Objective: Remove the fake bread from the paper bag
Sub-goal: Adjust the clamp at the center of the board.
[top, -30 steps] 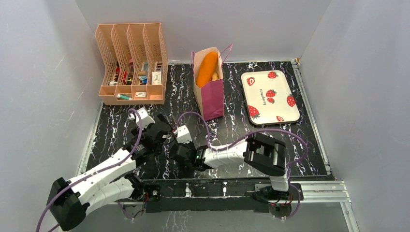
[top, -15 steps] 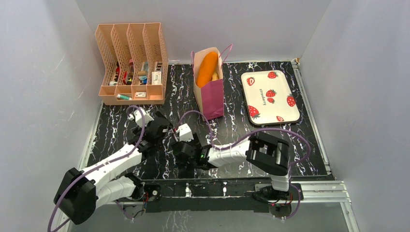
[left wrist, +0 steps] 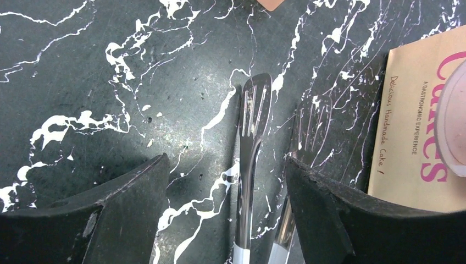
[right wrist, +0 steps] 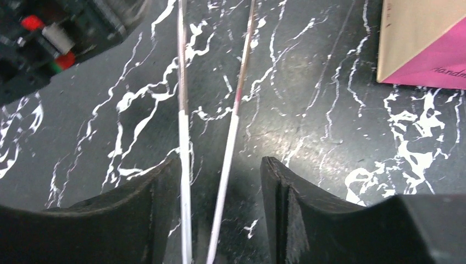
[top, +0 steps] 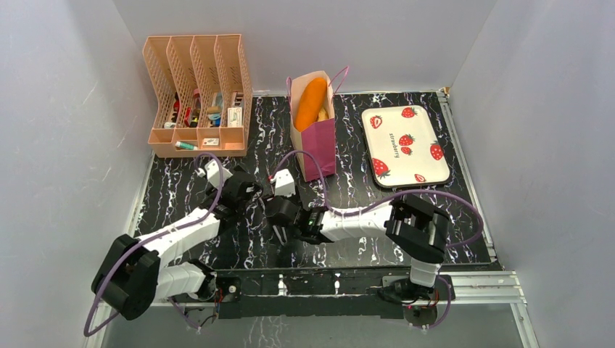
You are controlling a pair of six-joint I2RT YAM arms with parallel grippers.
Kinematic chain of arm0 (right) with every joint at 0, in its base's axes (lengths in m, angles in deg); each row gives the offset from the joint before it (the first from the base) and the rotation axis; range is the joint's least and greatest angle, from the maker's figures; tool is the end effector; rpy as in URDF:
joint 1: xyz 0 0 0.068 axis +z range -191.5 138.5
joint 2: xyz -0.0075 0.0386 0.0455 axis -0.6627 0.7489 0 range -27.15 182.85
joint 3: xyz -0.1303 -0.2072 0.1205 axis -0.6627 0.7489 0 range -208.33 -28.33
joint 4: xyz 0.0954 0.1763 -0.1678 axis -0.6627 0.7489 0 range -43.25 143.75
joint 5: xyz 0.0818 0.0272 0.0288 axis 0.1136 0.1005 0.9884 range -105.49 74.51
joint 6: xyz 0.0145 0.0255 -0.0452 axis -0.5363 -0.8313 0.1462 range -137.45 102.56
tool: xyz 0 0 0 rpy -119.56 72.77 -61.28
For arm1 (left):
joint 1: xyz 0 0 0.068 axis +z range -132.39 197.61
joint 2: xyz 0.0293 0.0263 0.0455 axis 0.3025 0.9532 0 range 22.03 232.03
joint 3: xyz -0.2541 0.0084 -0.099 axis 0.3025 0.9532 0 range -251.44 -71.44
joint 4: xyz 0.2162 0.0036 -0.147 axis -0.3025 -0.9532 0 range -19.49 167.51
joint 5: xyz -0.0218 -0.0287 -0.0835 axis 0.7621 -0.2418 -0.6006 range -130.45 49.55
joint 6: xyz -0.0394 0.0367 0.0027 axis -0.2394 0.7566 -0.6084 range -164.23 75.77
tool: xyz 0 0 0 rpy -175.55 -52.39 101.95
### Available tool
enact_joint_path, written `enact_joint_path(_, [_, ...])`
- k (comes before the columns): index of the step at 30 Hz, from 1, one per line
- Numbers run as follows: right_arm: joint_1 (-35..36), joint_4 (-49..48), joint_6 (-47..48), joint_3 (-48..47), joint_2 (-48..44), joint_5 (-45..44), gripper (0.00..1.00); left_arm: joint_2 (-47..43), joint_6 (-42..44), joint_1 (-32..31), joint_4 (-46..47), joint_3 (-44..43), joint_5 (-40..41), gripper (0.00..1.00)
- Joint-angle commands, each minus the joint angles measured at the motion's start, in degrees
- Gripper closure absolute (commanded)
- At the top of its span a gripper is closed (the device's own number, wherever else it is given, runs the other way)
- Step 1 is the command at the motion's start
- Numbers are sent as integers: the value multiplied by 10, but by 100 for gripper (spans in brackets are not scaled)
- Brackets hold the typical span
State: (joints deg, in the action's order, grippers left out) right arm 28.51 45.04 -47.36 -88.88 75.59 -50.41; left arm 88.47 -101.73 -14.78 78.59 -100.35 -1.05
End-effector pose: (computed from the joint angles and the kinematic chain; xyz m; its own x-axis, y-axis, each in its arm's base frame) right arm 0.1485 0.3488 0.1840 -0.5024 -0.1849 -0.8446 -0.4282 0.9019 0.0573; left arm 0.2037 -0.1026 0.1935 -0.2550 -0.6100 -0.7503 -0.4323 0.7660 -0.4758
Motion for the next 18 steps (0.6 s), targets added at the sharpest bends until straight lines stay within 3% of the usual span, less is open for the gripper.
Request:
enact_joint_path(1, [-21,-19,5,-29,19,-15,49,25,-3,9,26,1,-13,26])
enact_joint_path(18, [-72,-31,10,-91,122,19,65,165,-16,35,81,-33,-63,30])
